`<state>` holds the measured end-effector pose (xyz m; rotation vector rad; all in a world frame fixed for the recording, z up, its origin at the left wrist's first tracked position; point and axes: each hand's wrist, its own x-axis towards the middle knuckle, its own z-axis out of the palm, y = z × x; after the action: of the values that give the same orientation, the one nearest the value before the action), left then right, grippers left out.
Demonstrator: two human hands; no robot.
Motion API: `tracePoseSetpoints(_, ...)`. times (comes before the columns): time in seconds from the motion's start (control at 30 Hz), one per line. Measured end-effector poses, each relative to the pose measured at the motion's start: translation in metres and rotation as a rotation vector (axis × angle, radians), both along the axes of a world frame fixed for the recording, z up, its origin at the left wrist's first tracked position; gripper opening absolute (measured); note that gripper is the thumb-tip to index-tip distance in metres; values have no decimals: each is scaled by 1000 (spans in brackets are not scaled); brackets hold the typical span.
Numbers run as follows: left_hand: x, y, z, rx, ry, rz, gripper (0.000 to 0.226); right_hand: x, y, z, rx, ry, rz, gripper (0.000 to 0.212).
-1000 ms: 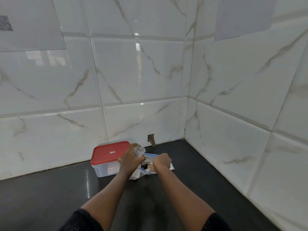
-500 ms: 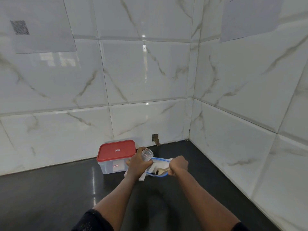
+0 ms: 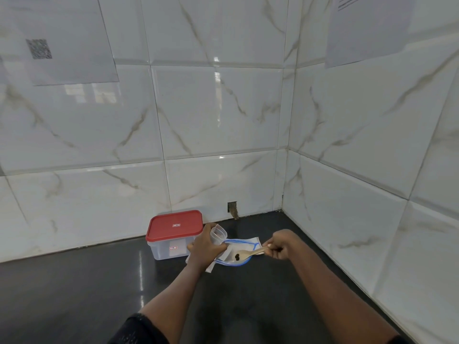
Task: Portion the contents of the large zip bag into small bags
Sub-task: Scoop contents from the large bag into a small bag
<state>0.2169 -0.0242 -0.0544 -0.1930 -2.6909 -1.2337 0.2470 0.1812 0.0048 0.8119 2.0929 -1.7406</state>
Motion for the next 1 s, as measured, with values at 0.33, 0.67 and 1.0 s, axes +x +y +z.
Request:
tracePoseSetpoints(0.33,14,7,-5,10,-59,-33,60,15,-7,47,95,317,46,31)
tracePoseSetpoints(0.67,24,10,1,-22,-85,-8,66,34,-51,40,678,669,381,27)
tracePoseSetpoints(1.0,21,3,-1,55,-73,36,54,30,-23,55,482,440,185,19)
